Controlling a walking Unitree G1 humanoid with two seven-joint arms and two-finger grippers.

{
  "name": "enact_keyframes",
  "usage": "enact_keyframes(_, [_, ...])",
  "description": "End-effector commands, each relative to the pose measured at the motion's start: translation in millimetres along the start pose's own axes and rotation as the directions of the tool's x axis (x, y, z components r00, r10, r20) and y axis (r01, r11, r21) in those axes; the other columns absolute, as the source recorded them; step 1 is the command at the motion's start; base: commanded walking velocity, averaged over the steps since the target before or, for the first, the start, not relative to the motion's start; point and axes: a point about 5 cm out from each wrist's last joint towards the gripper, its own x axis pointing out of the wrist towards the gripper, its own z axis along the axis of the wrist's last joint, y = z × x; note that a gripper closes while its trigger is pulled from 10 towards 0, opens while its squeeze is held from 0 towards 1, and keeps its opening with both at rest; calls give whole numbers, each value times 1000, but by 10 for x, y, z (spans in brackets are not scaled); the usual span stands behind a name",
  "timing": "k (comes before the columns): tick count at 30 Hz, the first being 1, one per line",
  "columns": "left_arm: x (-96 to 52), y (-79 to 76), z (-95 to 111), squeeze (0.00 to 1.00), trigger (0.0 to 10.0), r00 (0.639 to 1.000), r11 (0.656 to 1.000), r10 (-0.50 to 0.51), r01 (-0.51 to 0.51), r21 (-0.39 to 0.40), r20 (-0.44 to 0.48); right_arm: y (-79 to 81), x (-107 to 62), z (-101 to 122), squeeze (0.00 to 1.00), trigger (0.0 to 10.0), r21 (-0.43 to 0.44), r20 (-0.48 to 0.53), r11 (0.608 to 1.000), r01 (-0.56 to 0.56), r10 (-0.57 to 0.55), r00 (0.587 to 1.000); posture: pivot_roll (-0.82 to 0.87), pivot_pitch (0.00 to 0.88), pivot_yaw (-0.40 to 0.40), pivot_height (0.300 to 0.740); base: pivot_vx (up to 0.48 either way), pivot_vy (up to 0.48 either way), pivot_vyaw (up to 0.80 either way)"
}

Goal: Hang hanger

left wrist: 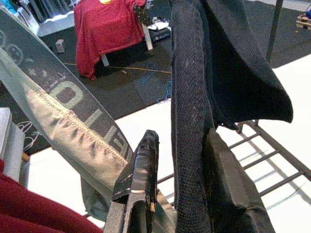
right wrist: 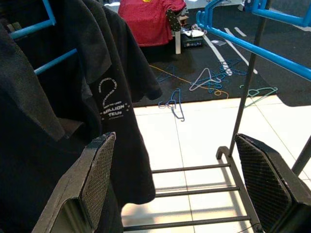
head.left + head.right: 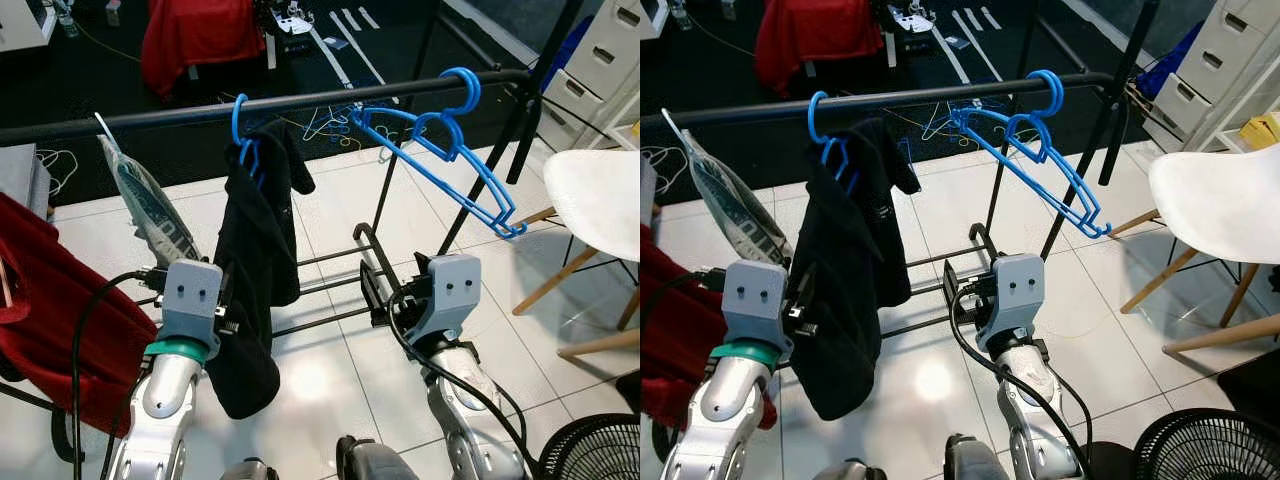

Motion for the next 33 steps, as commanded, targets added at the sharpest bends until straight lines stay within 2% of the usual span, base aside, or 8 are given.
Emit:
enact_keyframes(1, [-27,-18,-8,0,10000,1000,1000,-10,10,-7,-12,-31,-39,-13,0,10000,8,-13,1000,14,-14,1000,-69,98,28,740,0,0,0])
enact_keyframes(11, [-40,20,53,0,10000,999,999,-34,34,-32,-17,-41,-65,35,0,10000,-5,-19,1000,2,-2,1000,-71,111,29,740,0,0,0])
enact_keyframes(15, [-88,-4,142,0,10000,995,995,-99,99,32,13,-49,-74,170,0,10000,-1,23,1000,-24,24,999,-66,119,36,740,0,0,0])
enact_keyframes(19, [-113,-20,182,0,10000,991,991,-130,129,36,30,-50,-51,233,0,10000,-3,43,1000,-9,9,999,-63,127,37,740,0,0,0])
enact_keyframes(26, [-200,-14,204,0,10000,992,991,-129,129,-42,13,62,-37,371,0,10000,51,120,998,-36,30,992,-63,138,33,740,0,0,0])
enact_keyframes(29, [-134,-28,610,0,10000,978,985,-115,135,-105,174,20,-4,486,0,10000,34,159,997,-64,58,986,-62,139,19,740,0,0,0])
enact_keyframes(31, [-134,-28,610,0,10000,978,985,-115,135,-105,174,20,-4,486,0,10000,34,159,997,-64,58,986,-62,139,19,740,0,0,0])
enact_keyframes(33, [-22,31,888,0,10000,957,988,-67,104,-115,283,-7,45,549,0,10000,14,181,998,-60,57,982,-63,132,23,740,0,0,0])
